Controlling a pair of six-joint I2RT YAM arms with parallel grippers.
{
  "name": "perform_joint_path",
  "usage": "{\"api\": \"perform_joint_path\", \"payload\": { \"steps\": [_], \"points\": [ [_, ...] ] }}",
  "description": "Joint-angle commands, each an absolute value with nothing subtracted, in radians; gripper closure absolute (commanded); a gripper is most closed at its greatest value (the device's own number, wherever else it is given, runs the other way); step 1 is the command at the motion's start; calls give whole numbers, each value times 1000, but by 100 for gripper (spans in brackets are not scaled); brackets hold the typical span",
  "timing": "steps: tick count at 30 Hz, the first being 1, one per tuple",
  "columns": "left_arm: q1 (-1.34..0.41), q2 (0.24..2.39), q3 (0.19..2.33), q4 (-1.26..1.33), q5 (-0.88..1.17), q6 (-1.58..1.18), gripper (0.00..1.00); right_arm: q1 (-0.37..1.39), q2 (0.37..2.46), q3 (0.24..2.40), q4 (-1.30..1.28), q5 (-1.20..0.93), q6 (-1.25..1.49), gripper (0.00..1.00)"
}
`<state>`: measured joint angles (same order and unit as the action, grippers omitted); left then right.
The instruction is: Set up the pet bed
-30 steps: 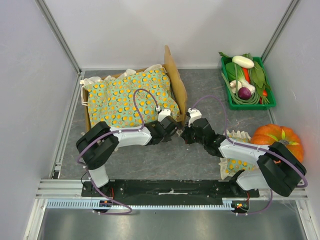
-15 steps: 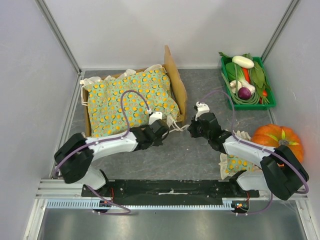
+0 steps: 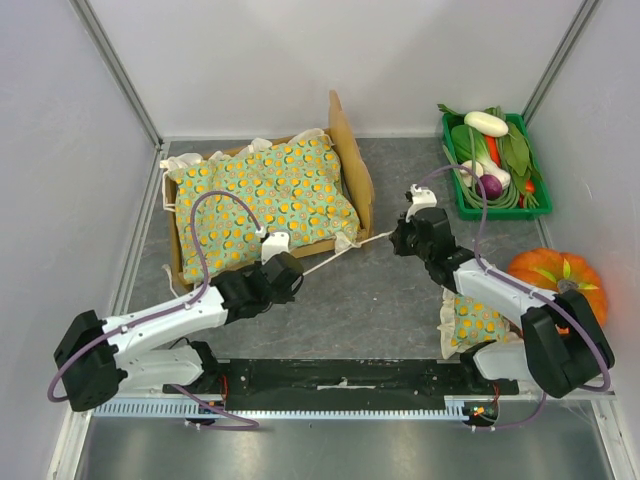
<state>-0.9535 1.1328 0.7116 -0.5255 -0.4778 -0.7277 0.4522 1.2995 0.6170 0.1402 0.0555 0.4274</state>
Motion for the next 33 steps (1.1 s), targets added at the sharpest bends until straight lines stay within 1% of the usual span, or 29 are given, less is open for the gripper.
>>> {"api": "perform_joint_path", "payload": {
  "steps": [1, 4, 11, 18, 22, 25, 28, 29, 32, 33],
  "points": [
    [-956, 1066, 692, -610, -551, -804, 98, 407, 1327, 681, 144, 63, 411, 100],
    [-956, 1048, 683, -627, -558, -815, 98, 384, 1344, 715, 147, 51, 408, 100],
    [-956, 1013, 680, -770, -623, -913, 98, 353, 1362, 768, 152, 31, 405, 100],
    [-950, 927, 643, -865, -644, -1008, 98, 348, 1362, 769, 153, 23, 419, 100],
    [-948, 923, 663, -961, -670, -1077, 98, 348, 1345, 752, 153, 54, 434, 100],
    [-945, 930, 663, -983, -675, -1117, 98, 347, 1331, 742, 153, 78, 448, 100],
    [-942, 943, 658, -982, -670, -1132, 98, 347, 1321, 738, 147, 103, 456, 100],
    [-942, 945, 660, -941, -666, -1120, 98, 345, 1318, 736, 149, 101, 456, 100],
    [-942, 945, 666, -867, -634, -1039, 98, 347, 1319, 732, 144, 25, 454, 100],
    [-942, 943, 666, -795, -618, -969, 98, 347, 1315, 720, 156, -42, 459, 97]
  ]
}}
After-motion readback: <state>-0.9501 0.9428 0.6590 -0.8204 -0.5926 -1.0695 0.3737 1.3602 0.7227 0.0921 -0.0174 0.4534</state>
